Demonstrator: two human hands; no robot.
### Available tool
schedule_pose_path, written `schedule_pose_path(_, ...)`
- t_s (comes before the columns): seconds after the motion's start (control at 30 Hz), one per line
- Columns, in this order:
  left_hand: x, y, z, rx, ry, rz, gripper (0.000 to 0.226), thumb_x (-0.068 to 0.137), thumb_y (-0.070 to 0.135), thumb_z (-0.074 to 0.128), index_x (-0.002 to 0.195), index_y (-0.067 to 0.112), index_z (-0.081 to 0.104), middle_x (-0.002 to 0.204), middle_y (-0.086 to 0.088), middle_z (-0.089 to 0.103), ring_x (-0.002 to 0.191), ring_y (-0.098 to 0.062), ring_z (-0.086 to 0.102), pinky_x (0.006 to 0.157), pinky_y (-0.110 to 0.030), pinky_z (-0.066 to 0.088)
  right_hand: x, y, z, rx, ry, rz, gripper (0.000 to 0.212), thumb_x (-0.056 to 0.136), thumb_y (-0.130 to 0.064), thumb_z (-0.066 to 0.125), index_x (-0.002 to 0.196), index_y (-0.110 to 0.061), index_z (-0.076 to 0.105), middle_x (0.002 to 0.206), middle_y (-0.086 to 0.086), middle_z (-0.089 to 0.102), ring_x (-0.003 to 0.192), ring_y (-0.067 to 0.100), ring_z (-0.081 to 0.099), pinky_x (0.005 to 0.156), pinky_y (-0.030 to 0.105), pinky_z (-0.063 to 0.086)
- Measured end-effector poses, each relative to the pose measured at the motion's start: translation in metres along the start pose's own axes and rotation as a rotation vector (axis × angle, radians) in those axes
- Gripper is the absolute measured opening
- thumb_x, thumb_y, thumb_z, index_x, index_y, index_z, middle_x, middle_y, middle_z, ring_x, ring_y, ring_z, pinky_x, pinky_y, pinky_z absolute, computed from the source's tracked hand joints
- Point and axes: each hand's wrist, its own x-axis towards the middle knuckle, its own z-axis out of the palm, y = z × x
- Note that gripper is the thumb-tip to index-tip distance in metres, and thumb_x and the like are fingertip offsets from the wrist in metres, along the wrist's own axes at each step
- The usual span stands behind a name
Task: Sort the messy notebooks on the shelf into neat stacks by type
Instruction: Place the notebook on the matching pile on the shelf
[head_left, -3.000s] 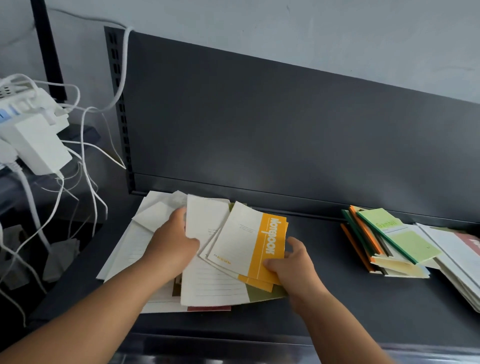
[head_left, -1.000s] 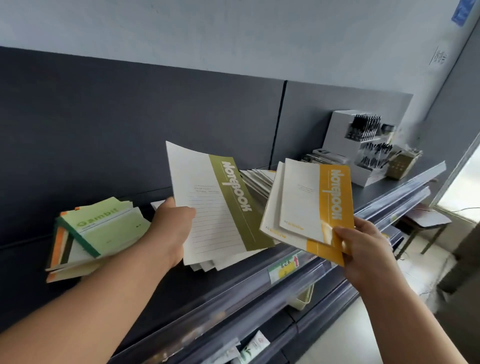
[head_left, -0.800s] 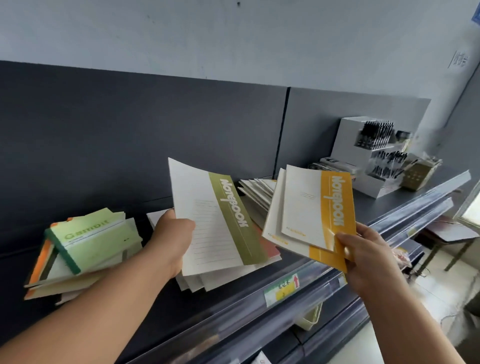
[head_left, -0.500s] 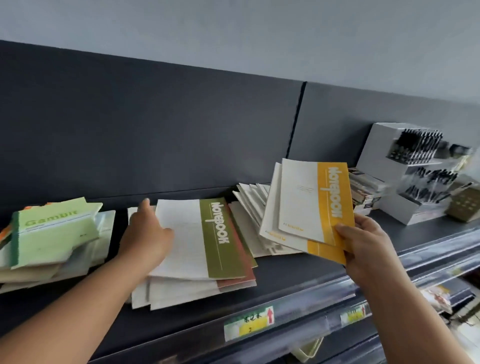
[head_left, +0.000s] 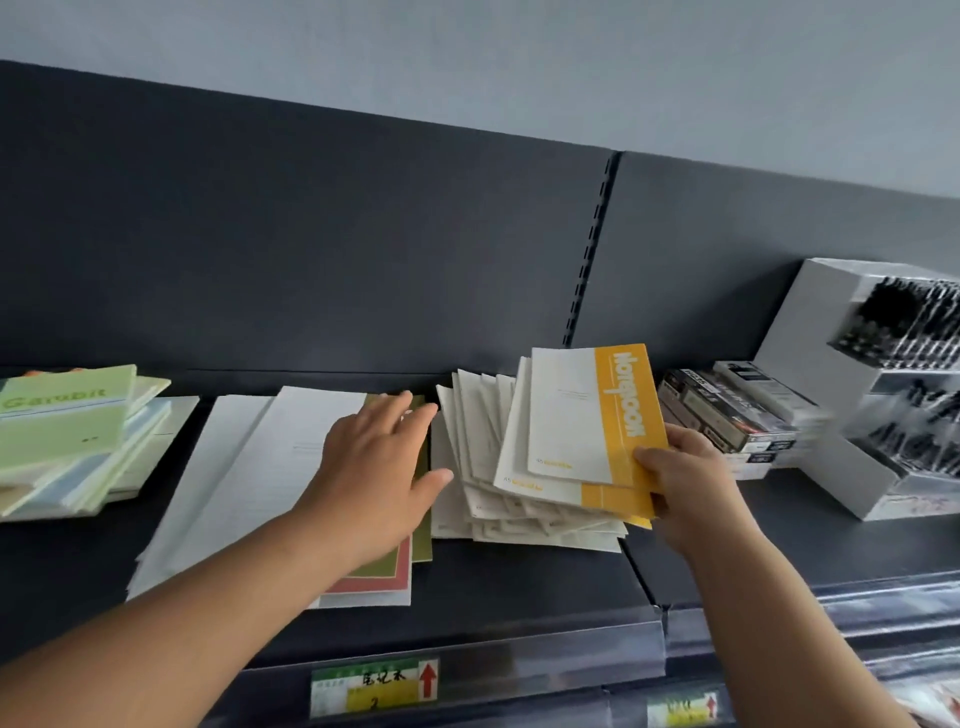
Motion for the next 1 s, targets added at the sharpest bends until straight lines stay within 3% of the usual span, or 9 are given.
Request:
schedule_pose_path(0.2,0.005,0.009,0.007,0.082,-0.027,0.006,0.066,0.098,0.052,0.034,0.153,0.025,0.009,0.161,0.001,0.003,0.148,-0.018,-0.002,0.118,-0.037,0.005,0.037,0.009,0.009,-0.412,0.031,-0.056,0.044,0.084,-0.001,0.051,0.125,-0.017,0.054,0.104,0.0,0.062,0.098,0.024,0.06,0.087,0.045,0.053)
schedule_pose_path(0.3,0.007,0.01,0.009,0.085,-0.03,-0.005,0.066,0.098,0.052,0.034,0.153,0.025,0.01,0.161,0.0,0.003,0.148,-0.019,-0.001,0.118,-0.038,0.005,0.046,0.011,0.012,-0.607,0.001,-0.071,0.042,0.086,-0.004,0.047,0.125,-0.016,0.053,0.104,0.001,0.061,0.095,0.023,0.057,0.078,0.038,0.049)
schedule_pose_path(0.43,0.012,0.013,0.011,0.065,-0.023,-0.011,0.065,0.097,0.052,0.035,0.152,0.025,0.014,0.161,0.001,0.006,0.148,-0.019,0.002,0.118,-0.037,0.007,0.053,0.016,0.011,-0.709,-0.07,-0.033,0.047,0.088,-0.006,0.042,0.133,-0.017,0.049,0.108,0.003,0.06,0.093,0.023,0.057,0.07,0.031,0.044)
schedule_pose_path(0.53,0.017,0.018,0.012,0.051,-0.015,0.001,0.064,0.097,0.051,0.035,0.152,0.025,0.016,0.16,0.002,0.009,0.147,-0.017,0.005,0.117,-0.036,0.009,0.055,0.018,0.011,-0.73,-0.098,-0.032,0.05,0.093,-0.008,0.039,0.142,-0.02,0.039,0.125,0.002,0.054,0.102,0.021,0.053,0.079,0.03,0.039)
schedule_pose_path(0.63,0.021,0.023,0.013,0.05,-0.015,0.004,0.064,0.097,0.052,0.034,0.152,0.024,0.017,0.161,0.002,0.009,0.147,-0.018,0.006,0.117,-0.036,0.009,0.057,0.021,0.009,-0.77,-0.118,-0.057,0.021,0.094,-0.011,0.036,0.108,-0.021,0.046,0.085,-0.006,0.048,0.07,0.012,0.044,0.061,0.027,0.033)
schedule_pose_path(0.73,0.024,0.027,0.014,0.048,-0.017,0.007,0.064,0.097,0.053,0.033,0.152,0.024,0.017,0.161,0.001,0.009,0.148,-0.018,0.005,0.117,-0.037,0.008,0.058,0.02,0.007,-0.798,-0.126,-0.075,0.01,0.095,-0.016,0.037,0.09,-0.024,0.04,0.077,-0.006,0.043,0.065,0.011,0.042,0.054,0.026,0.028)
schedule_pose_path(0.87,0.025,0.03,0.015,0.04,-0.035,0.007,0.064,0.097,0.054,0.031,0.152,0.025,0.014,0.161,0.002,0.005,0.148,-0.018,0.002,0.118,-0.037,0.006,0.061,0.022,0.005,-0.837,-0.138,-0.113,0.009,0.097,-0.025,0.039,0.106,-0.027,0.042,0.091,-0.004,0.052,0.072,0.012,0.049,0.057,0.026,0.035)
schedule_pose_path(0.93,0.025,0.031,0.014,0.052,-0.041,0.008,0.064,0.098,0.054,0.03,0.152,0.025,0.013,0.162,0.002,0.004,0.148,-0.018,0.002,0.118,-0.037,0.006,0.058,0.02,0.004,-0.849,-0.144,-0.133,0.03,0.099,-0.028,0.04,0.128,-0.025,0.046,0.116,0.003,0.056,0.094,0.018,0.056,0.07,0.03,0.042)
schedule_pose_path(1.0,0.026,0.031,0.014,0.05,-0.039,0.009,0.064,0.098,0.054,0.031,0.152,0.025,0.014,0.162,0.001,0.005,0.148,-0.018,0.002,0.118,-0.037,0.006,0.054,0.018,0.005,-0.869,-0.129,-0.14,0.047,0.1,-0.03,0.041,0.146,-0.02,0.036,0.137,0.005,0.049,0.115,0.023,0.052,0.087,0.035,0.044)
